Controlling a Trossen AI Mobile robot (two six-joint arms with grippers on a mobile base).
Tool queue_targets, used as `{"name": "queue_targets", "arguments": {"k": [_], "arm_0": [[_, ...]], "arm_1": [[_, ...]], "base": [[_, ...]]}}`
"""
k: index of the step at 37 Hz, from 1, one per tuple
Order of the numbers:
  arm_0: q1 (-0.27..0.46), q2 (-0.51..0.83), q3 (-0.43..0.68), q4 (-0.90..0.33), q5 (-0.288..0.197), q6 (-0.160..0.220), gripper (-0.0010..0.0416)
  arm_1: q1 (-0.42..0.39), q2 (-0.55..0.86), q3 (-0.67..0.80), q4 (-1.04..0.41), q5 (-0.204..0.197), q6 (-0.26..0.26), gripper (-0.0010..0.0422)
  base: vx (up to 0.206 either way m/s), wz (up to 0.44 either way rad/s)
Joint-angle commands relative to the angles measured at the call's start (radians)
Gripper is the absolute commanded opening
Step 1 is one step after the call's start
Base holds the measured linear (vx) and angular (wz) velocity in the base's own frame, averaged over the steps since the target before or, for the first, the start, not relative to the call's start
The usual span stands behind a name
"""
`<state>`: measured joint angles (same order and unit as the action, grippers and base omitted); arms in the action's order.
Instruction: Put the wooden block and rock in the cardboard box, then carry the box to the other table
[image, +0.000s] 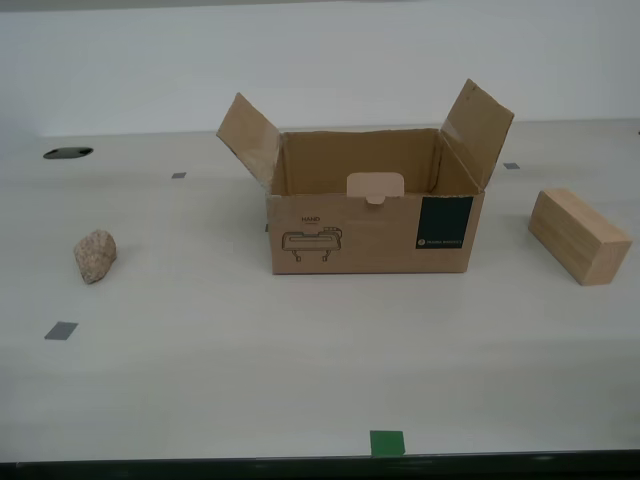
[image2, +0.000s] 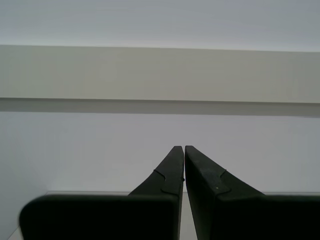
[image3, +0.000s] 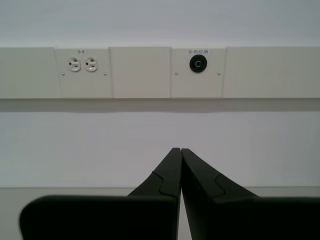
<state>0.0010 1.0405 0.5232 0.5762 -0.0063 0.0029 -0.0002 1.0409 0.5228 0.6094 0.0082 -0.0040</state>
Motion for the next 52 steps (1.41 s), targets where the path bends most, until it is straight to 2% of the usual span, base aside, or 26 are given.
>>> {"name": "queue_targets", "arguments": {"k": [1,52], "arm_0": [[0.000,0.000,0.001,0.004,0.000,0.000,0.0000],[0.000,0.000,0.001,0.004,0.000,0.000,0.0000]], "arm_1": [[0.000,0.000,0.000,0.006,-0.002,0.002,0.0000],[0.000,0.000,0.000,0.006,-0.002,0.002,0.0000]], "base": [[0.000,0.000],[0.000,0.000]]}}
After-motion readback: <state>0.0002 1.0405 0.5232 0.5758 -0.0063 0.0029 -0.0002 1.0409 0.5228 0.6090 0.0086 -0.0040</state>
